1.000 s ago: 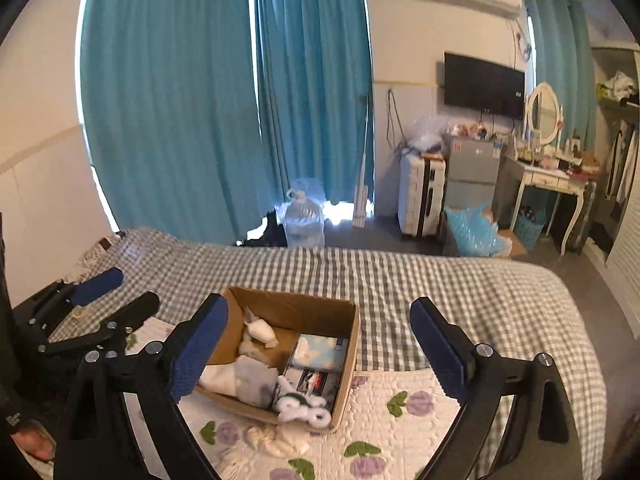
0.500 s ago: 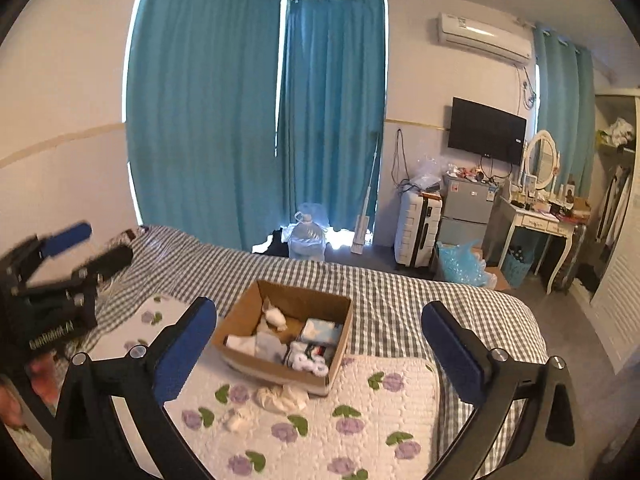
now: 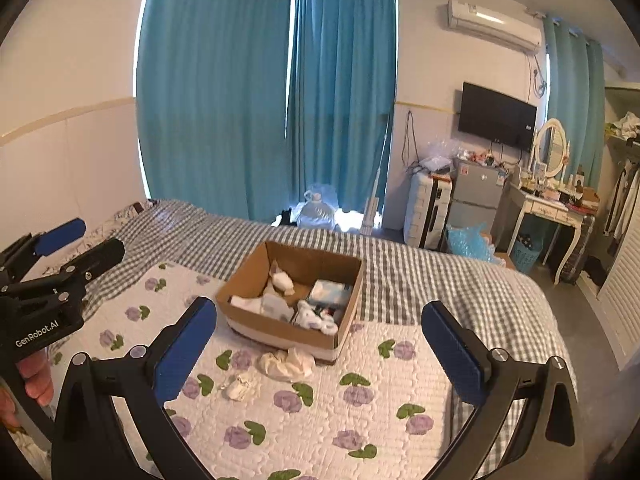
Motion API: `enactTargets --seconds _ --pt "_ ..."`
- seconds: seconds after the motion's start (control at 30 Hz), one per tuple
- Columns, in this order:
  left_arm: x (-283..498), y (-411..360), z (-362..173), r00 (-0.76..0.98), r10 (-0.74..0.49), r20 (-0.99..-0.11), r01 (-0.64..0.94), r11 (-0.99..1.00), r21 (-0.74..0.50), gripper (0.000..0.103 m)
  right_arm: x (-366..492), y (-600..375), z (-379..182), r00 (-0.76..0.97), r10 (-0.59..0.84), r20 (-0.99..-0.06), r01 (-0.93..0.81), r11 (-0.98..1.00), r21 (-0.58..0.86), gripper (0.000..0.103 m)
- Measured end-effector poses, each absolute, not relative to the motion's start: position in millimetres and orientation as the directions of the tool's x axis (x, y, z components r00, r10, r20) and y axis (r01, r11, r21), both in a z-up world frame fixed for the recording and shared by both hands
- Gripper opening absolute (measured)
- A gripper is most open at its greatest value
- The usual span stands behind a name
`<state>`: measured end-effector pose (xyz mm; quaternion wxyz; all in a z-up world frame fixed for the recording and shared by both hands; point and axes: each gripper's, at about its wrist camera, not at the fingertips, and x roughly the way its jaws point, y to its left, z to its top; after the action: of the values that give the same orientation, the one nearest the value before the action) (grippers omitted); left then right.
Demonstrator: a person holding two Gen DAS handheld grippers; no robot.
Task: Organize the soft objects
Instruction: 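Move both tools back from the box to the remaining items, then grasp the rolled white sock with the left tool while the right grasps the cream lace fabric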
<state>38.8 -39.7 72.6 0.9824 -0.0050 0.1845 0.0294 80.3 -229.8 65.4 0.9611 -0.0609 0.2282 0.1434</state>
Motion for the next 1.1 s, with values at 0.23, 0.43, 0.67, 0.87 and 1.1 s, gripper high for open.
enactTargets --seconds 0.23,0.43,0.67,0.87,1.1 --pt "71.5 -44.3 4.4 0.865 0.06 -0.499 -0.077 0.997 -0.015 0.078 122.4 -233.2 5.0 0.81 0.25 -0.531 -0.303 0.953 -0.012 0.103" --pt "100.9 -49.9 -70.4 0.768 0.025 -0.639 -0.072 0.996 -0.047 0.078 162.4 -230.0 -56.5 0.736 0.267 -0.623 -0.321 0.947 0.027 0.103" --pt "123.7 -52.8 -149.4 0.657 -0.011 -0.754 -0.079 0.993 -0.084 0.075 200.6 -217.2 -121.3 0.647 0.257 -0.718 -0.334 0.942 0.036 0.103" --pt "133.0 -63.5 -189.7 0.609 -0.051 -0.792 -0.033 0.995 -0.09 0.075 233.6 -199.2 -165.3 0.58 0.268 -0.769 -0.338 0.938 0.072 0.103" --pt "131.0 -46.7 -192.4 0.648 -0.06 -0.76 -0.062 0.989 -0.131 0.03 262.3 -171.2 -198.6 0.518 0.289 -0.805 -0.361 0.927 0.101 0.082"
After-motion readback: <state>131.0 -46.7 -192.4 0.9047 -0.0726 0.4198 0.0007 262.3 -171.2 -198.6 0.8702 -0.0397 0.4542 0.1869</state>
